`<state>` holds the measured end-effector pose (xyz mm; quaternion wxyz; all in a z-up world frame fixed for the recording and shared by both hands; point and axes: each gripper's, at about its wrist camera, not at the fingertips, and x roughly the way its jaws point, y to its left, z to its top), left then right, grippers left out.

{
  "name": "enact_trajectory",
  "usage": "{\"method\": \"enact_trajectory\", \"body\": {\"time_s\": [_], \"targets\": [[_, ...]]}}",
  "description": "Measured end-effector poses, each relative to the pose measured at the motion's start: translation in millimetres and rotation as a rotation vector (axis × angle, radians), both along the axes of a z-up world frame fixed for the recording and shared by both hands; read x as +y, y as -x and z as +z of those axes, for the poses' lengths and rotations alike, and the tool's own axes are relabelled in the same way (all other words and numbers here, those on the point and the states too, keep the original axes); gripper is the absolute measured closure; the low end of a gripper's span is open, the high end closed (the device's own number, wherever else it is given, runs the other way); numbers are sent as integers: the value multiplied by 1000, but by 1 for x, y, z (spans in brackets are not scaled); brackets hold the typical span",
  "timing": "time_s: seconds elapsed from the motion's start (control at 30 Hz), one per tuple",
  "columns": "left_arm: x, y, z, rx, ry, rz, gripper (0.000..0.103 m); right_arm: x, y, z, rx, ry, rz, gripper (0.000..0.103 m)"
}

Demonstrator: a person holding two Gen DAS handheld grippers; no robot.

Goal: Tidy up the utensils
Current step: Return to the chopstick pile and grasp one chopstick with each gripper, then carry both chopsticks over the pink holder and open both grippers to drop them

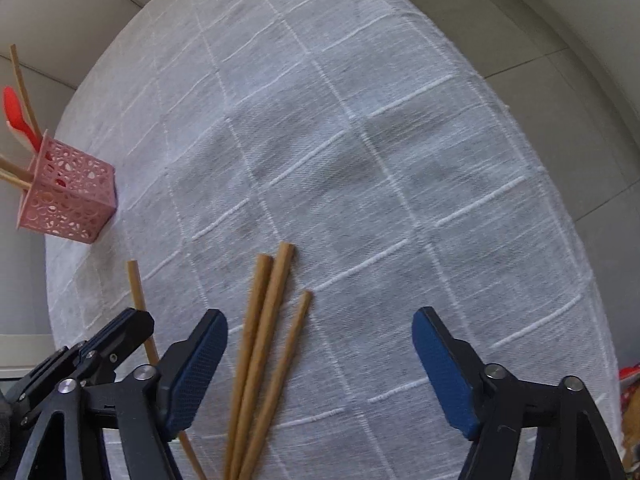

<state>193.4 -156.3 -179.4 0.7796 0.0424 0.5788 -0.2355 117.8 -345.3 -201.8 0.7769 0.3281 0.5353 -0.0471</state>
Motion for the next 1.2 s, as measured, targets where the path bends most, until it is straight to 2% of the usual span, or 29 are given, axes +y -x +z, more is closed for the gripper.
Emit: {"method": "enact_trajectory", "body": {"time_s": [0.03, 0.13, 0.23, 0.3, 0.4, 0.57, 0.67, 0.73, 0.83, 0.9, 1.2], "targets": [[7, 5, 1, 1, 2, 5, 94, 2, -2, -2, 0, -16, 1, 48], [22, 9, 3, -1, -6, 7, 94, 6, -7, -8, 26, -26, 3, 63], [33, 13, 5, -2, -20, 2, 94, 10, -10, -18, 67, -20, 1, 74], [40, 14, 3, 0, -28, 0, 94, 13, -12, -24, 90, -21, 3, 78], [49, 16, 2, 8, -36, 6, 94, 22, -16, -31, 112, -6, 10, 81], [56, 16, 2, 9, -45, 6, 94, 49, -22, -25, 129, 180, 66, 82], [58, 15, -1, 19, -42, 10, 94, 65, -26, -24, 143, 283, 90, 89], [60, 15, 0, 21, -38, 16, 94, 71, -27, -23, 143, 315, 99, 91], [63, 17, 1, 19, -30, 22, 94, 74, -28, -24, 130, 313, 102, 96], [66, 18, 4, 13, -27, 24, 94, 73, -26, -24, 112, 263, 94, 99], [82, 22, 17, -20, 1, 51, 94, 74, -10, 5, -11, 197, 99, 99]]}}
